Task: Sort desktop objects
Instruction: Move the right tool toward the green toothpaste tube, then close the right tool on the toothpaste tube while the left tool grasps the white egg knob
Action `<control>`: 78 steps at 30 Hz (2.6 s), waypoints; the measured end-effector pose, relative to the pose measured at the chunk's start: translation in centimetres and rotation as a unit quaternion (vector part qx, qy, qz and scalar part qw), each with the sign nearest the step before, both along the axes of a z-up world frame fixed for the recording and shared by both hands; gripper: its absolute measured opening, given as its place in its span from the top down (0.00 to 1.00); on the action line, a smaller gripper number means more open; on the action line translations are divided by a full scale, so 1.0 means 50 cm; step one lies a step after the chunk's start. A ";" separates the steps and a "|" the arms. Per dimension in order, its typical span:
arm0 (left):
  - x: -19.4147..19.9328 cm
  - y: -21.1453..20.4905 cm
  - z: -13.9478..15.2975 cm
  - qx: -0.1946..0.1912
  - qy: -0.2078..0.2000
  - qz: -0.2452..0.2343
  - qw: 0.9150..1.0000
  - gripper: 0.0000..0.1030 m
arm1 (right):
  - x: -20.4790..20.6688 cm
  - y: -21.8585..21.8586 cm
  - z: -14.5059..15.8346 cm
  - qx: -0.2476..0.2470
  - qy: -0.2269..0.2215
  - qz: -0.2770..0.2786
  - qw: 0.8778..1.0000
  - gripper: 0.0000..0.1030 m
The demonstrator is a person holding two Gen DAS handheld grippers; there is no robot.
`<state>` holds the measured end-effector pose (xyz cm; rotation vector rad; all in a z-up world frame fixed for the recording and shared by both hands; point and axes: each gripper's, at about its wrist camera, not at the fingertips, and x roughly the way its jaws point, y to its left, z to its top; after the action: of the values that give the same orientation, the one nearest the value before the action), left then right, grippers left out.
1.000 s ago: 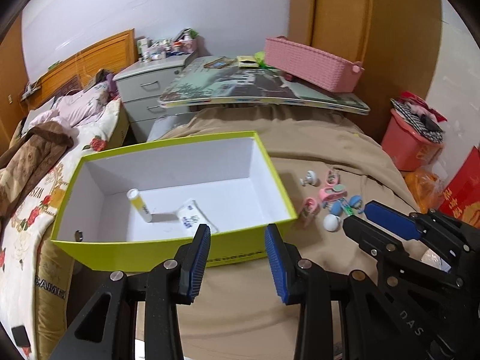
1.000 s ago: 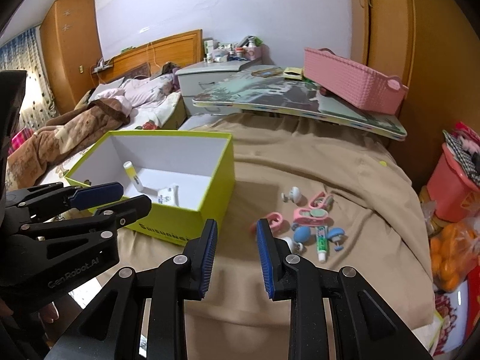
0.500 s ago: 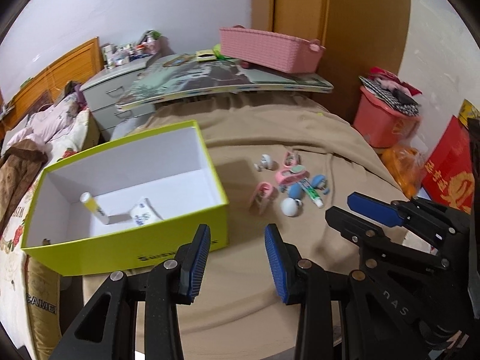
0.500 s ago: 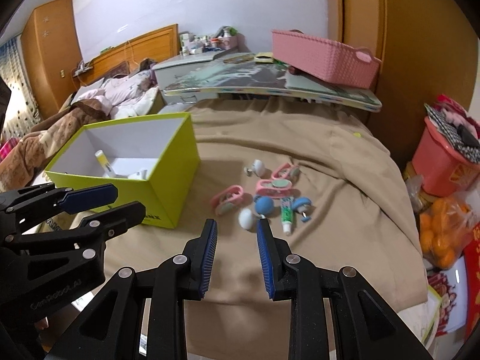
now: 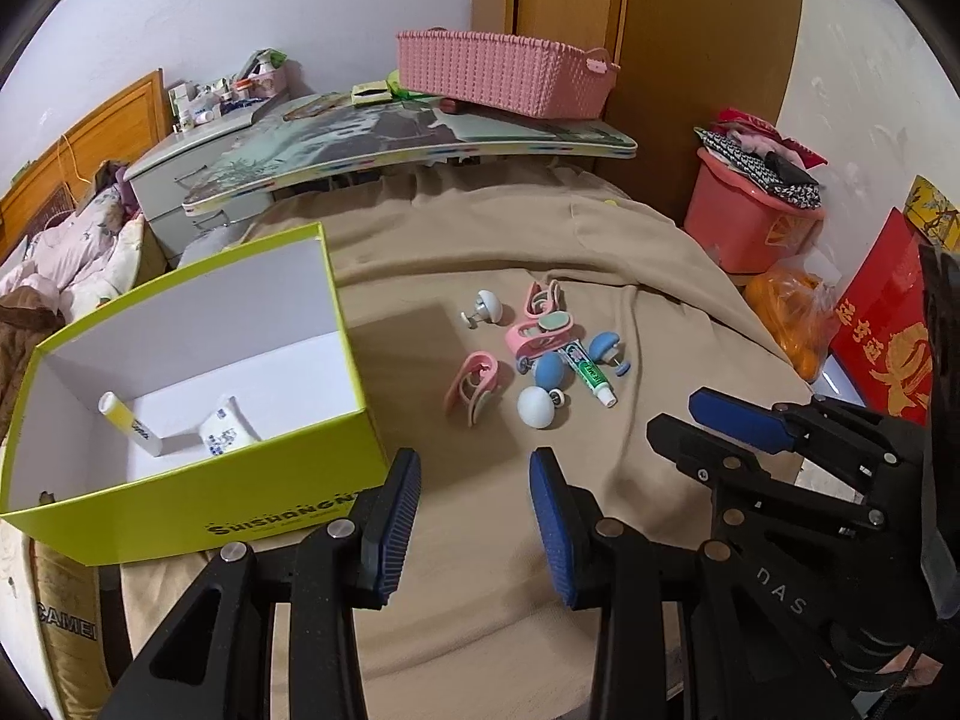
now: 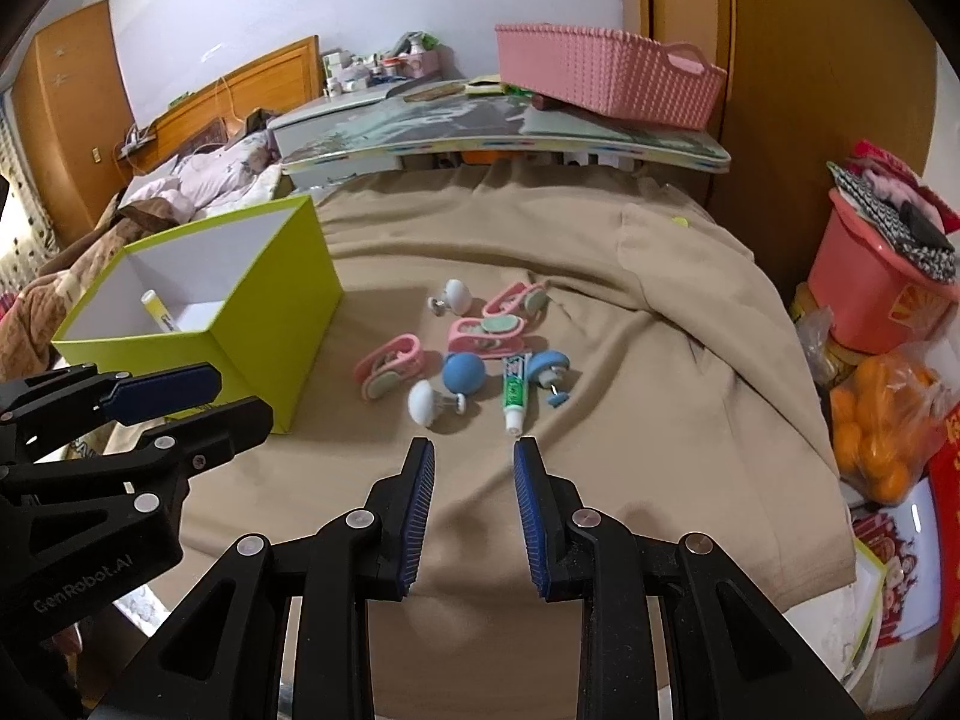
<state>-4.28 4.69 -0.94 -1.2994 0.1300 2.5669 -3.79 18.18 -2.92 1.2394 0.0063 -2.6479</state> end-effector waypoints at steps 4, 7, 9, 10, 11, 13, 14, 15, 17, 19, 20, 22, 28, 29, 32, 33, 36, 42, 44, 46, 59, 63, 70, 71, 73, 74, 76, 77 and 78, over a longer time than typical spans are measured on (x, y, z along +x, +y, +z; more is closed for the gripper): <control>-0.008 0.011 -0.013 0.000 -0.006 -0.005 1.000 0.63 | -0.009 0.013 -0.013 -0.002 -0.008 -0.007 1.000 0.73; -0.014 0.019 -0.020 -0.001 -0.009 -0.010 1.000 0.63 | -0.015 0.020 -0.020 -0.003 -0.011 -0.009 1.000 0.73; -0.017 0.023 -0.024 -0.001 -0.010 -0.011 1.000 0.63 | -0.017 0.023 -0.025 -0.003 -0.013 -0.010 1.000 0.73; -0.018 0.025 -0.026 -0.001 -0.011 -0.012 1.000 0.63 | -0.019 0.025 -0.027 -0.004 -0.014 -0.010 1.000 0.73; -0.019 0.027 -0.028 -0.001 -0.012 -0.012 1.000 0.63 | -0.021 0.026 -0.030 -0.005 -0.015 -0.010 1.000 0.73; -0.022 0.030 -0.032 -0.001 -0.013 -0.014 1.000 0.63 | -0.024 0.030 -0.033 -0.008 -0.017 -0.011 1.000 0.73; -0.024 0.032 -0.034 -0.001 -0.014 -0.014 1.000 0.63 | -0.027 0.031 -0.035 -0.009 -0.017 -0.011 1.000 0.73; -0.025 0.034 -0.036 -0.001 -0.015 -0.015 1.000 0.63 | -0.030 0.033 -0.037 -0.010 -0.017 -0.011 1.000 0.73; -0.028 0.038 -0.040 -0.001 -0.017 -0.016 1.000 0.63 | -0.037 0.034 -0.040 -0.010 -0.015 -0.009 1.000 0.73; -0.031 0.041 -0.044 -0.001 -0.018 -0.018 1.000 0.63 | -0.047 0.037 -0.044 -0.011 -0.013 -0.009 1.000 0.73; -0.032 0.043 -0.046 -0.001 -0.019 -0.018 1.000 0.63 | -0.052 0.038 -0.046 -0.012 -0.011 -0.009 1.000 0.73; -0.035 0.046 -0.050 -0.001 -0.020 -0.019 1.000 0.63 | -0.063 0.039 -0.050 -0.018 -0.010 -0.005 1.000 0.73; -0.041 0.045 -0.059 -0.001 -0.025 -0.017 1.000 0.63 | -0.091 0.027 -0.062 -0.020 -0.004 0.017 1.000 0.73; -0.042 0.045 -0.059 -0.001 -0.025 -0.016 1.000 0.63 | -0.096 0.026 -0.066 -0.019 -0.005 0.019 1.000 0.73; -0.043 0.045 -0.061 0.002 -0.024 -0.018 1.000 0.63 | -0.105 0.022 -0.073 -0.018 -0.005 0.024 1.000 0.73; -0.044 0.045 -0.062 0.001 -0.025 -0.017 1.000 0.63 | -0.108 0.021 -0.075 -0.018 -0.005 0.026 0.999 0.73; -0.045 0.045 -0.066 0.001 -0.029 -0.016 0.999 0.63 | -0.115 0.017 -0.081 -0.018 -0.008 0.036 0.999 0.77; -0.049 0.047 -0.073 0.001 -0.033 -0.019 0.999 0.63 | -0.129 0.008 -0.094 -0.007 -0.011 0.043 0.999 0.80; -0.052 0.046 -0.077 0.004 -0.034 -0.019 0.999 0.63 | -0.134 0.005 -0.098 -0.002 -0.012 0.044 0.999 0.80; -0.057 0.047 -0.080 0.004 -0.036 -0.018 0.999 0.63 | -0.141 0.003 -0.103 0.002 -0.015 0.042 0.999 0.80; -0.092 0.059 -0.089 0.011 -0.029 -0.026 0.999 0.63 | -0.148 0.015 -0.111 0.002 -0.013 0.048 0.999 0.87; -0.099 0.064 -0.091 0.013 -0.029 -0.029 0.999 0.63 | -0.144 0.019 -0.109 0.000 -0.011 0.048 0.999 0.87; -0.110 0.076 -0.098 0.007 -0.028 -0.035 0.999 0.63 | -0.132 0.031 -0.101 -0.011 -0.009 0.046 0.999 0.87; -0.113 0.078 -0.101 0.007 -0.029 -0.036 0.999 0.63 | -0.129 0.034 -0.100 -0.012 -0.009 0.045 0.999 0.87; -0.118 0.081 -0.104 0.007 -0.030 -0.037 0.999 0.63 | -0.124 0.040 -0.098 -0.016 -0.009 0.042 0.999 0.87; -0.120 0.082 -0.106 0.006 -0.030 -0.037 0.999 0.63 | -0.120 0.044 -0.097 -0.018 -0.009 0.040 0.999 0.87; -0.125 0.084 -0.108 0.006 -0.030 -0.038 0.999 0.63 | -0.114 0.049 -0.095 -0.021 -0.010 0.039 0.999 0.87; -0.127 0.084 -0.110 0.007 -0.031 -0.039 0.999 0.63 | -0.111 0.051 -0.094 -0.021 -0.010 0.038 0.999 0.87; -0.129 0.086 -0.111 0.006 -0.030 -0.040 0.999 0.63 | -0.107 0.053 -0.094 -0.021 -0.010 0.038 0.999 0.87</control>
<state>-10.72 8.97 -6.46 -1.3390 0.1518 2.4556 -9.15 20.85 -7.61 1.2279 -0.0056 -2.5582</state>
